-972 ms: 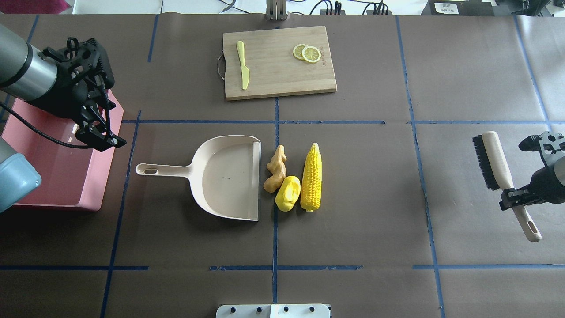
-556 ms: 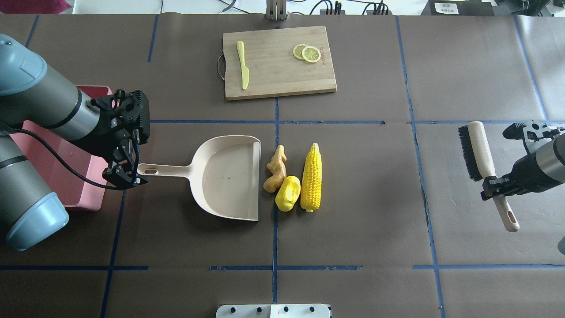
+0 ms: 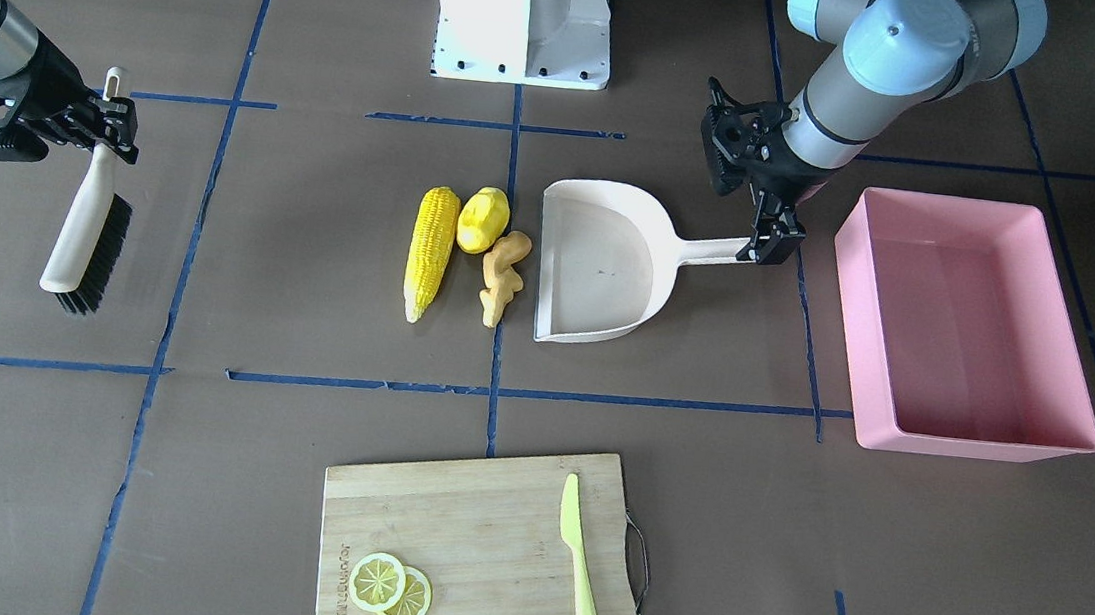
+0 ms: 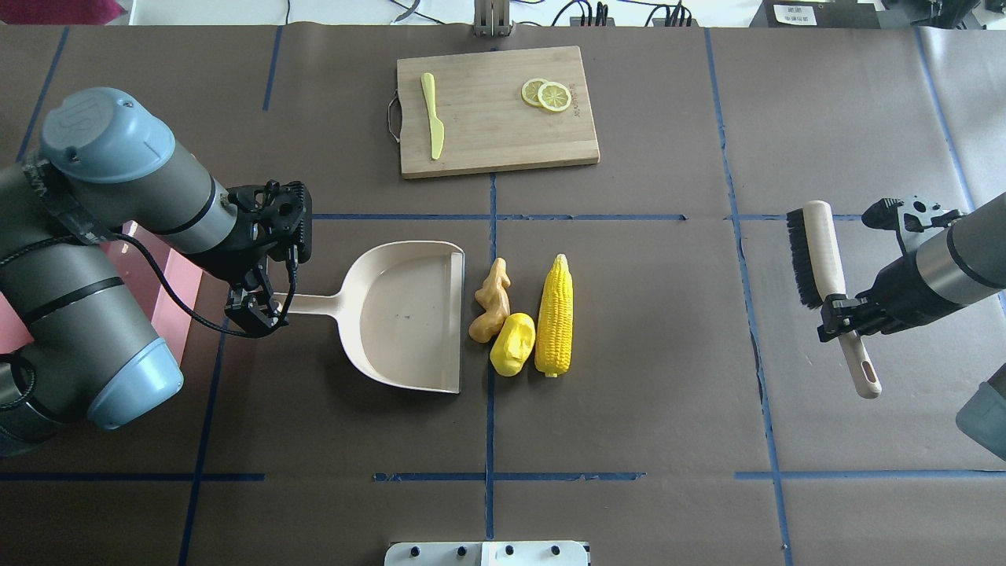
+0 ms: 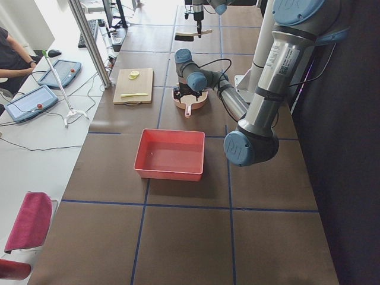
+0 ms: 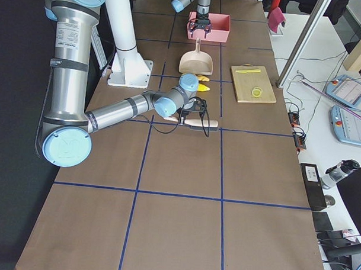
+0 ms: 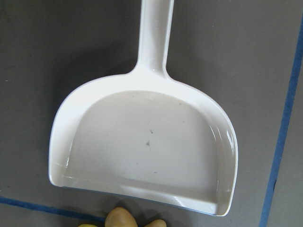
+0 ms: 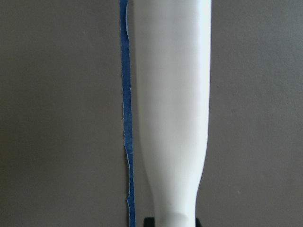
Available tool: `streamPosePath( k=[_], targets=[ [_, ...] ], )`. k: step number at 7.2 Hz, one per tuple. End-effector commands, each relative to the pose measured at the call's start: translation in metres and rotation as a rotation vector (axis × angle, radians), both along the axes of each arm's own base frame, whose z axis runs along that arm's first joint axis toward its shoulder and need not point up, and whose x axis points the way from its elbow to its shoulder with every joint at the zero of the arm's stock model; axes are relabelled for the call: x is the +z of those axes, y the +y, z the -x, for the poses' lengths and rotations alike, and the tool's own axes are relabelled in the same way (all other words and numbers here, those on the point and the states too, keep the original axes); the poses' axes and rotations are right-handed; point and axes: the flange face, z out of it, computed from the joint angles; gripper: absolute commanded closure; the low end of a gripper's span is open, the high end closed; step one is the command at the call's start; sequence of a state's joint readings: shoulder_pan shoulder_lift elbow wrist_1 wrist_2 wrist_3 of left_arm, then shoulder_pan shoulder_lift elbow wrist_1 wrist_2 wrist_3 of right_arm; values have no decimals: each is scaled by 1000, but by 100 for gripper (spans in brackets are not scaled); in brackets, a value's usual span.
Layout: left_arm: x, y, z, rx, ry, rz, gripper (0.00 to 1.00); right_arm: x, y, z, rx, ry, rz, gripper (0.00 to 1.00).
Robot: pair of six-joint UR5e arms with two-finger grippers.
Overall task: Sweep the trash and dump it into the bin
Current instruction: 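Move the left gripper to the dustpan handle while the right gripper grasps the brush handle, then grasp the dustpan handle with the left gripper and slide it toward the vegetables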
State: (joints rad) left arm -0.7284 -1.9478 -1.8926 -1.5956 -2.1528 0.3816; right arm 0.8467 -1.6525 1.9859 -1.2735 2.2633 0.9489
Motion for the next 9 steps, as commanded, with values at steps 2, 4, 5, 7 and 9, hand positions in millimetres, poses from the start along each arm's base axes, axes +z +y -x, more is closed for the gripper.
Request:
streamPosePath(
  k=[2, 4, 5, 7, 9],
  targets=[
    [20, -5, -25, 11, -59, -14, 0, -23, 1, 23, 7, -26, 23, 100],
    [26, 5, -40, 39, -65, -10, 0, -26, 1, 24, 7, -31, 21, 100],
    [25, 6, -41, 41, -63, -11, 0, -26, 1, 24, 8, -31, 22, 100],
    [25, 13, -57, 27, -102, -54, 0, -31, 2, 23, 27, -35, 41, 100],
    [30, 12, -61, 32, -114, -51, 0, -34, 4, 23, 30, -39, 45, 100]
  ],
)
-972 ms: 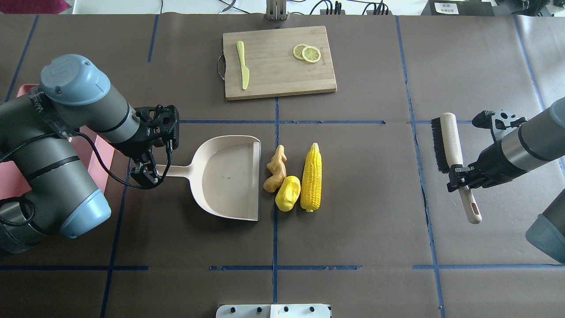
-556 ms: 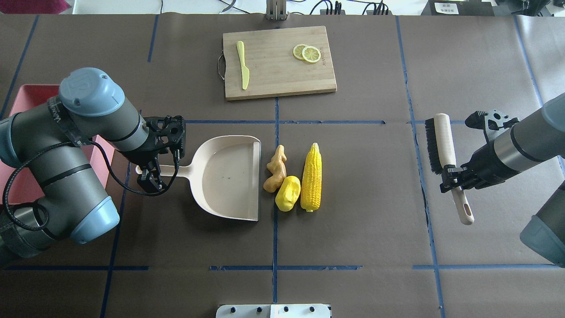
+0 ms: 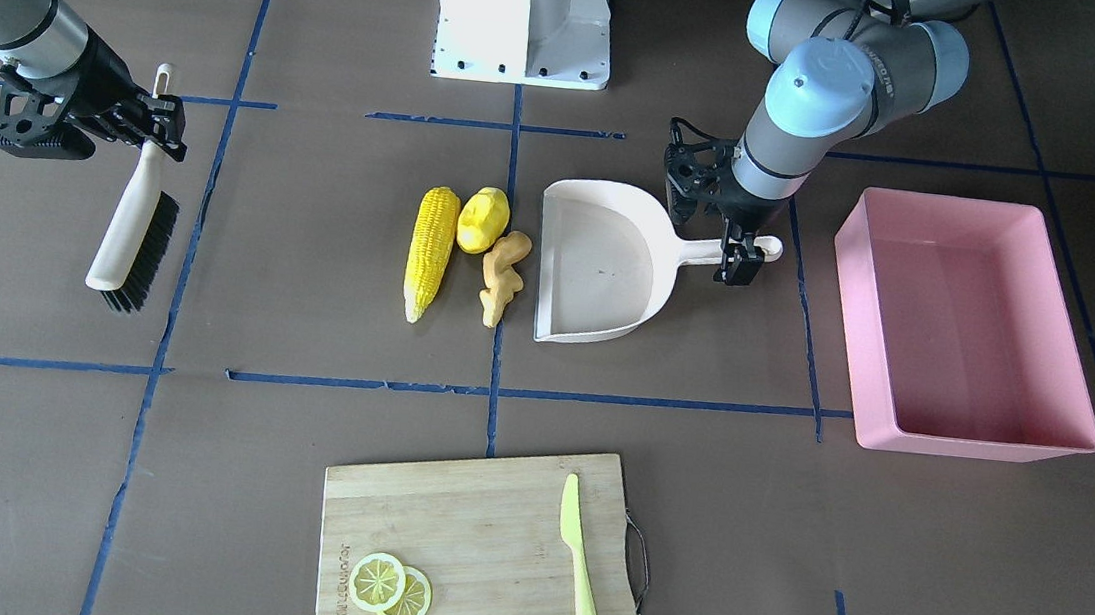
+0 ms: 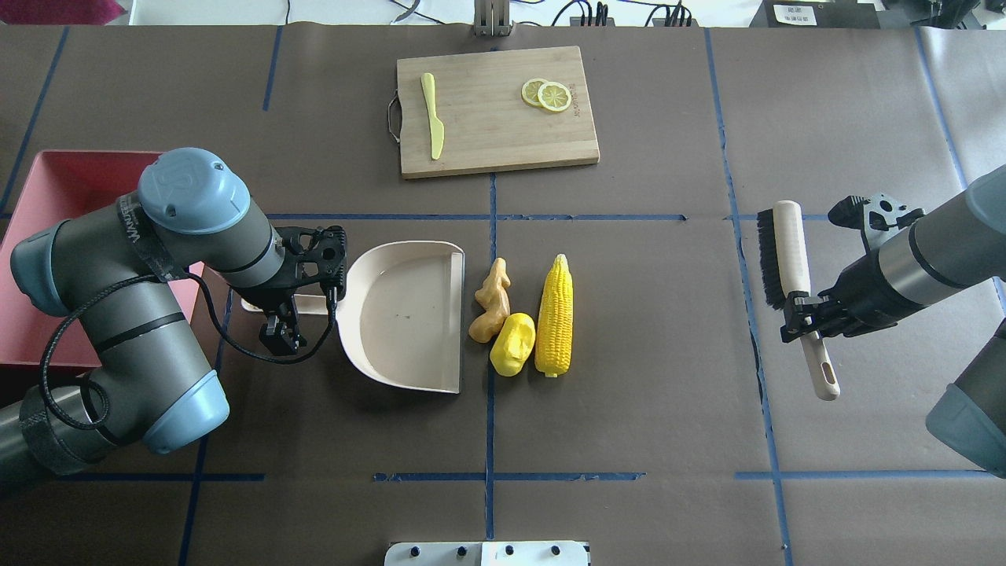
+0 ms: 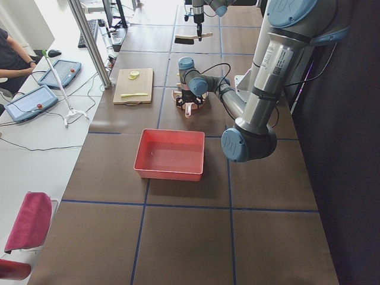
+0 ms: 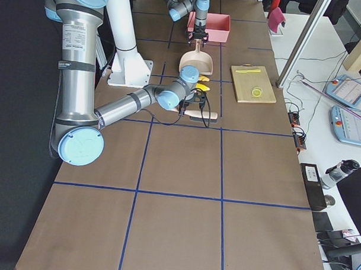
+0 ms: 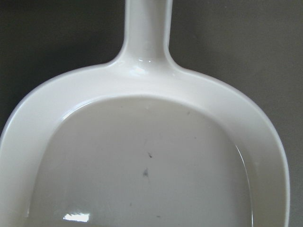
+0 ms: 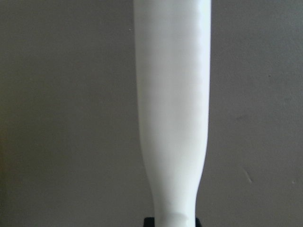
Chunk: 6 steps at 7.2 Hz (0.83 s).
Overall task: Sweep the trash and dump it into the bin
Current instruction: 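Grasp the dustpan handle with the left gripper and slide it toward the vegetables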
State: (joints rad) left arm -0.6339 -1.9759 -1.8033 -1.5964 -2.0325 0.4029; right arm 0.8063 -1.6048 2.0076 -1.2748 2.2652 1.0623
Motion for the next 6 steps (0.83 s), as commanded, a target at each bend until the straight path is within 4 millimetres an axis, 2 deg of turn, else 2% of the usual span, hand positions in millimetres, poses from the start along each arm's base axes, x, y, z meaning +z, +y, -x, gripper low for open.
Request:
streamPosePath(
  k=[1, 3, 4, 6],
  targets=[
    [4, -1, -3, 6, -10, -7, 0, -1, 1, 0, 3, -1, 4, 100],
    [14, -3, -8, 25, -25, -9, 3, -2, 1, 0, 3, -2, 3, 100],
    [14, -3, -8, 24, -29, -8, 17, -3, 2, -1, 3, -4, 1, 100],
    [16, -7, -5, -10, -55, -42, 59, -6, 2, -2, 2, -9, -1, 100]
  ],
)
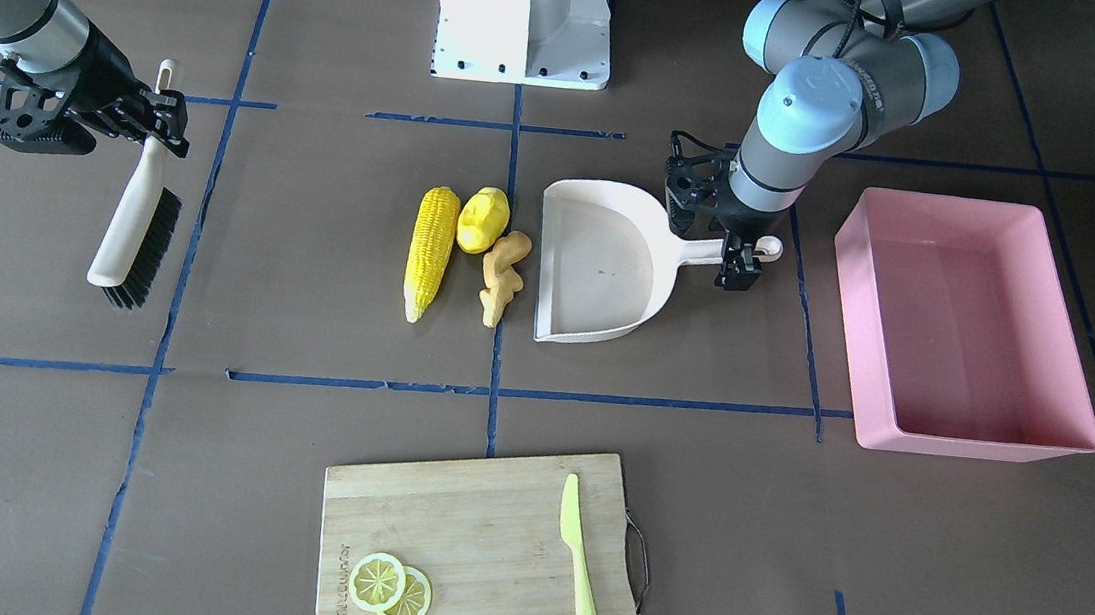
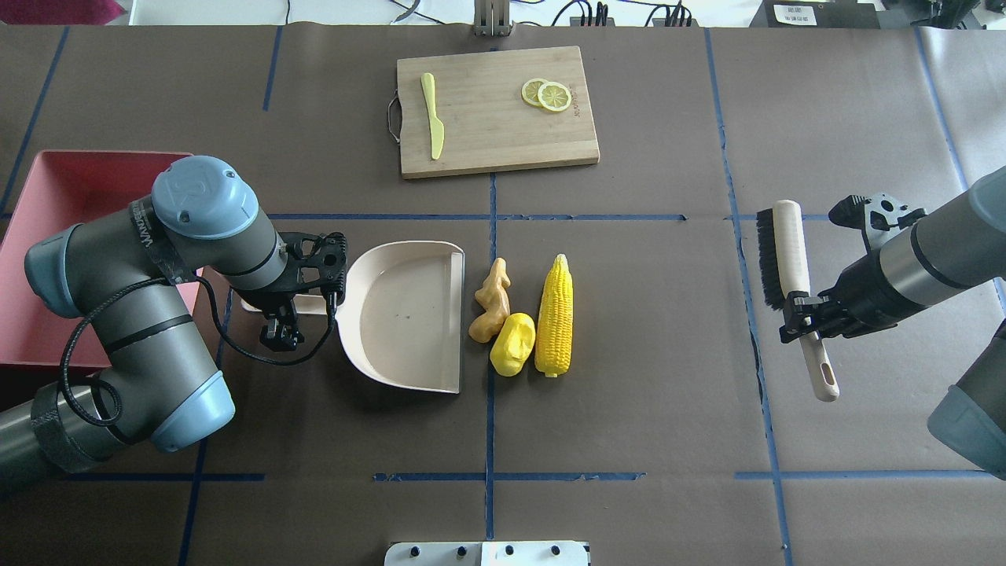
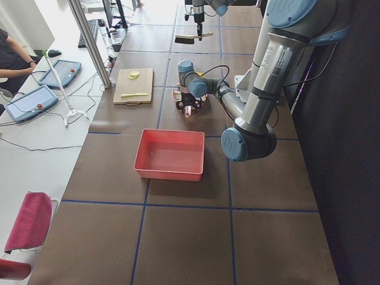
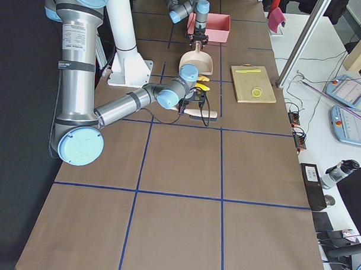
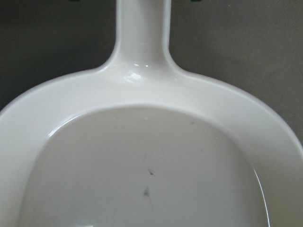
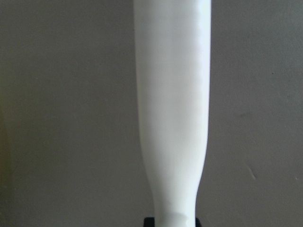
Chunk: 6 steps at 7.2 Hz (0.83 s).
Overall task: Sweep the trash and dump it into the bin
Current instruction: 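Grasp the dustpan handle with the left gripper and slide it toward the vegetables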
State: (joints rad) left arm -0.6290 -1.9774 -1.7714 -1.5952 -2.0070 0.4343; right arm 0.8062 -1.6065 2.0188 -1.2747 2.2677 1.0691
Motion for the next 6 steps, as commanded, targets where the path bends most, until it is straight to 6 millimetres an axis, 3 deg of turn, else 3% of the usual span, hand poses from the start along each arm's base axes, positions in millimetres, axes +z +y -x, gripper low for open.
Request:
streamPosePath(
  k=[1, 4, 6],
  targets=[
    [4, -4, 5, -40, -34, -43, 85, -1, 1, -1, 0, 0, 1, 100],
    [0, -2, 8, -42, -26, -48, 100, -2, 0, -1, -1, -2, 1, 100],
    [-3, -2, 8, -41, -34, -42, 100, -11, 5, 13, -33, -18, -2, 100]
  ],
)
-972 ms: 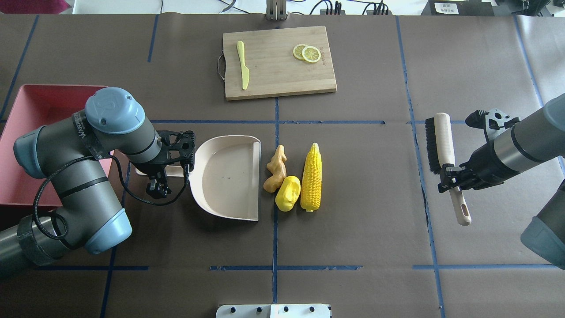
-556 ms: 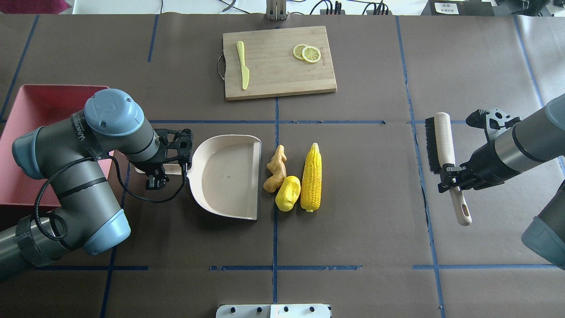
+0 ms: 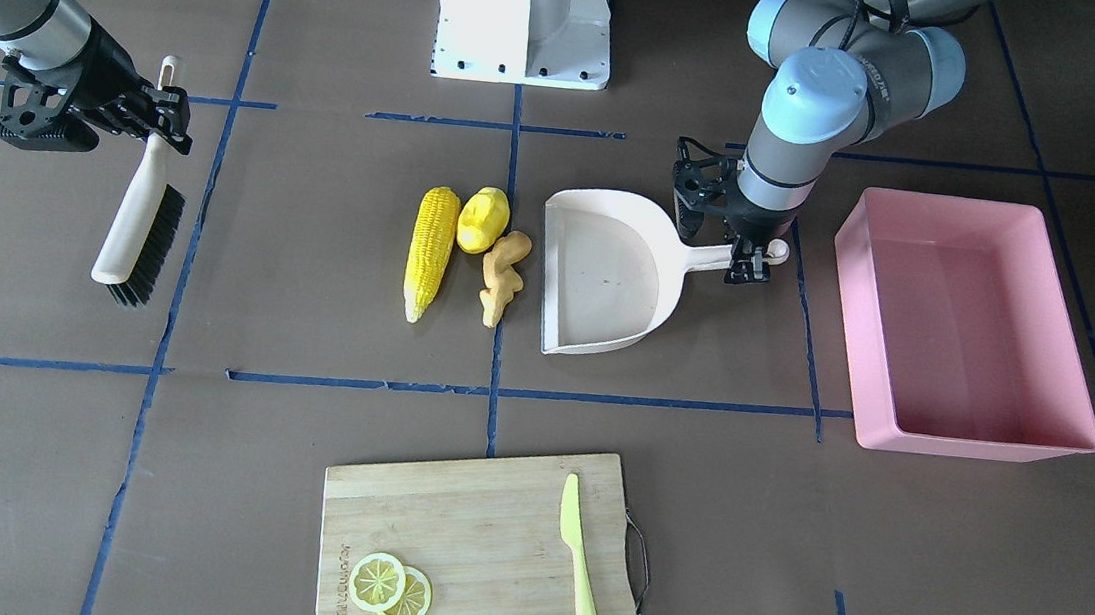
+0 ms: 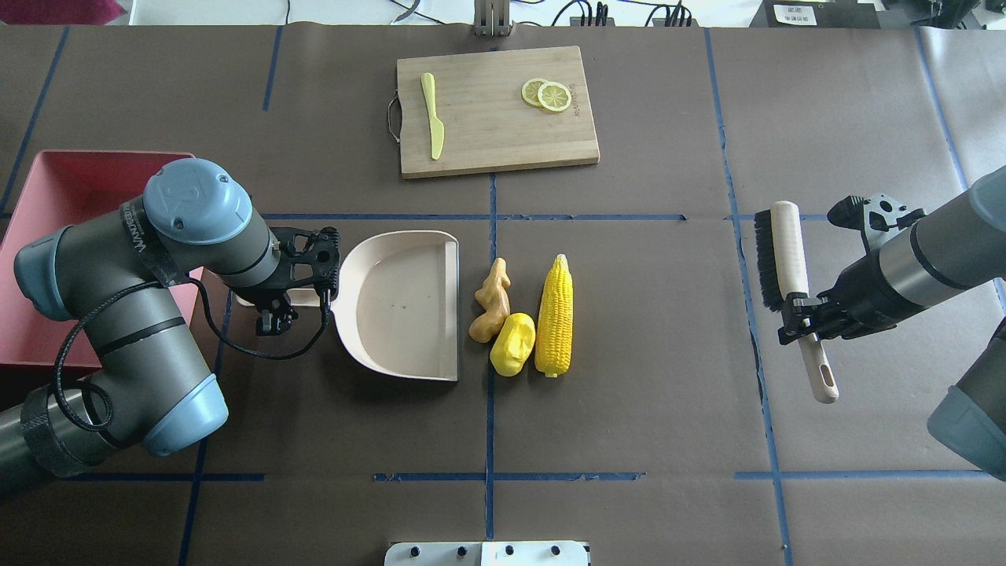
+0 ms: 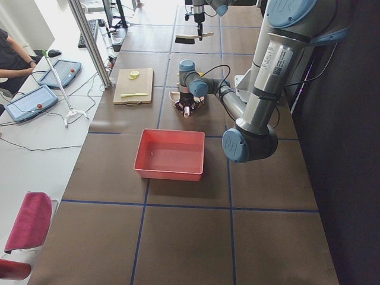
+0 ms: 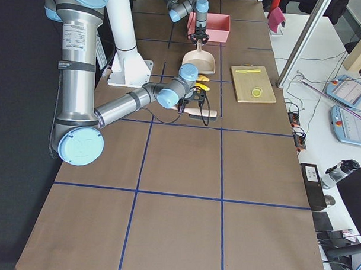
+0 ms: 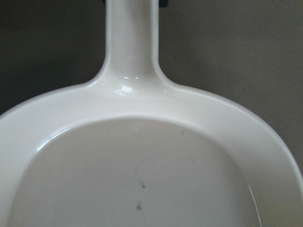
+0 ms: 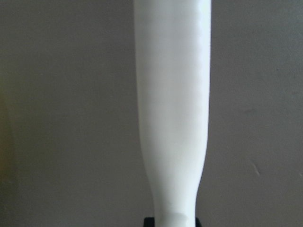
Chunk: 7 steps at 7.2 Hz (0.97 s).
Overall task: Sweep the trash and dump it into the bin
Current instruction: 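Grasp the dustpan handle with the left gripper and slide it toward the vegetables, then carry the brush with the right gripper to behind the corn and potato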
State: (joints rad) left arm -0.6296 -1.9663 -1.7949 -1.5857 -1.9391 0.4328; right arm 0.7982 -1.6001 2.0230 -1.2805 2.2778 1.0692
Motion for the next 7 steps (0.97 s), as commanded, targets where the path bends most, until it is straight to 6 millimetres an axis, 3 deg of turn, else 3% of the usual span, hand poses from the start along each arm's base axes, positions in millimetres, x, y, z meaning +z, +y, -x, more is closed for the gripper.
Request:
streamPosePath(
  k=[1, 3, 5, 7],
  targets=[
    [-6, 1, 0, 0, -13, 10, 100, -23, 0, 25, -37, -10, -3, 100],
    [-12, 5, 0, 6, -18, 11, 100, -64, -3, 60, -41, -5, 38, 100],
    [-14, 8, -2, 11, -20, 14, 100, -77, 19, 94, -88, -11, 52, 100],
    [-11, 15, -10, 27, -26, 16, 100, -105, 31, 134, -105, 87, 71, 100]
  ],
)
